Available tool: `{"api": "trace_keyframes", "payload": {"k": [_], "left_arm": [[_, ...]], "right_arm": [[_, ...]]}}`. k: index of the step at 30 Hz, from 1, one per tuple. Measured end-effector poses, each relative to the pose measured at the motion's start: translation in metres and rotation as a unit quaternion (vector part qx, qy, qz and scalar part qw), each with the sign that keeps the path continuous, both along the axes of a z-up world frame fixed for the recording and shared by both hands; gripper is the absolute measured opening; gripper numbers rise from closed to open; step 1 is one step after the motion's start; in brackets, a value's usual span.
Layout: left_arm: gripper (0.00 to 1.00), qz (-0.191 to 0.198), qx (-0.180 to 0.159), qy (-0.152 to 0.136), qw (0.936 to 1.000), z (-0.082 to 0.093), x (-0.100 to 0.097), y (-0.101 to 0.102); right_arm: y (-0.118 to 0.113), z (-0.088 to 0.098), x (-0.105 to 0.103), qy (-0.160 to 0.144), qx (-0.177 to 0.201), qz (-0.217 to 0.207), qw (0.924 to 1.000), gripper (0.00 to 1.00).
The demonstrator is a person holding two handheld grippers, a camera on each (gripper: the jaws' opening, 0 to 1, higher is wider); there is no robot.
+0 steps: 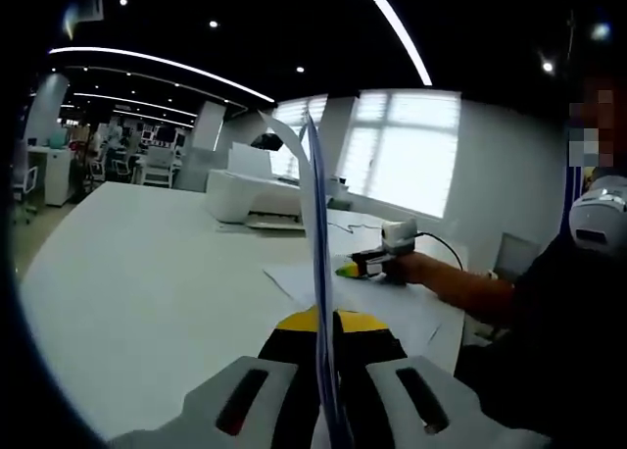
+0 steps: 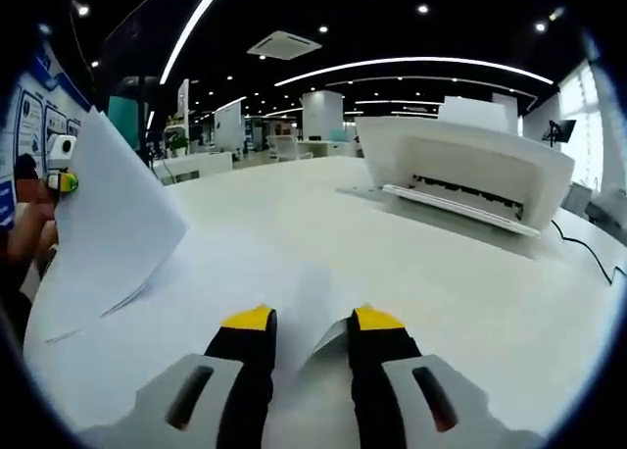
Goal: Organize the stack of printing papers by aligning and flattening the scattered papers on the table
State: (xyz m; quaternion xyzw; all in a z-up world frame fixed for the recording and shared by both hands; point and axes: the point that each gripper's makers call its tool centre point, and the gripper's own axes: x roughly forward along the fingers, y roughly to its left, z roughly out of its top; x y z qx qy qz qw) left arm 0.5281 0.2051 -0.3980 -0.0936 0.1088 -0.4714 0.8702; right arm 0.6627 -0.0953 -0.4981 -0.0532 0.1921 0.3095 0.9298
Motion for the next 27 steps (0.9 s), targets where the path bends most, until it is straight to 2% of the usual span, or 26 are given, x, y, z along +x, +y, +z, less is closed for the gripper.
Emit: {"api": "trace_keyframes", "payload": {"k": [5,14,17,20,27], "left_arm": [[0.07,0.0,0.0,0.002,1.0,-0.0024,-0.0009,-0.001],[0.07,0.001,-0.001,0.005,1.0,-0.0046,-0.0021,-0.0013],[0.07,0.002,-0.001,0.006,1.0,-0.005,-0.0019,-0.0013],[0.07,0.001,-0.001,0.007,1.0,-0.0058,-0.0022,-0.0015],[0.07,0.002,-0.001,0.009,1.0,-0.0067,-0.003,-0.0005]], "right_arm": [[0.0013,0.0011,-0.0038,0.012,0.013,0.005,0.9998,0.12],[0.004,-0.0008,-0.0047,0.02,0.016,0.015,0.9996,0.04],[0.004,-0.0003,-0.0057,0.011,0.006,0.018,0.9998,0.04],[0.0016,-0.0002,-0.0044,0.0,-0.005,0.013,0.9999,0.09],[0.0026,-0.0006,-0.0054,-0.002,-0.007,0.014,0.9999,0.1]]}}
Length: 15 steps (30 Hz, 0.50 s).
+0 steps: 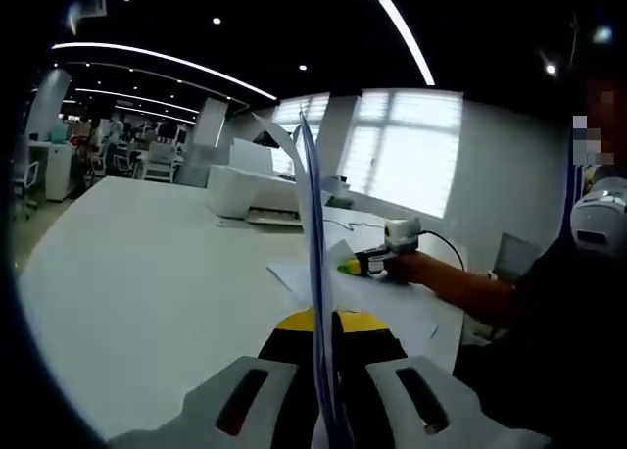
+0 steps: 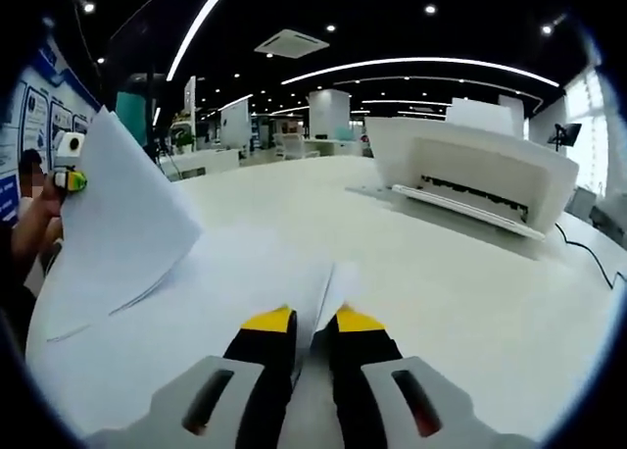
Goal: Organize the stack of printing papers by aligning and flattening the scattered papers on the table
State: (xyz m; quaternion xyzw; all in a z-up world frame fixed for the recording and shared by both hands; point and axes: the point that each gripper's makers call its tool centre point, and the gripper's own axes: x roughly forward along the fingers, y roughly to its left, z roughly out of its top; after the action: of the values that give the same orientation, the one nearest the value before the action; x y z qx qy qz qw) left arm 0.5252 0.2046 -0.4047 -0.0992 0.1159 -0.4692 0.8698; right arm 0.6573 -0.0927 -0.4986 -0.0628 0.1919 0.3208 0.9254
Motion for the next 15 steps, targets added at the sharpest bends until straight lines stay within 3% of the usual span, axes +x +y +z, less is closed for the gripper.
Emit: {"api": "trace_keyframes", "payload": {"k": [15], "left_arm": [[0.07,-0.003,0.001,0.003,1.0,-0.001,-0.001,-0.002]], "right_arm": [[0.026,0.002,-0.02,-0.068,-0.081,0.047,0.9932,0.06]]}}
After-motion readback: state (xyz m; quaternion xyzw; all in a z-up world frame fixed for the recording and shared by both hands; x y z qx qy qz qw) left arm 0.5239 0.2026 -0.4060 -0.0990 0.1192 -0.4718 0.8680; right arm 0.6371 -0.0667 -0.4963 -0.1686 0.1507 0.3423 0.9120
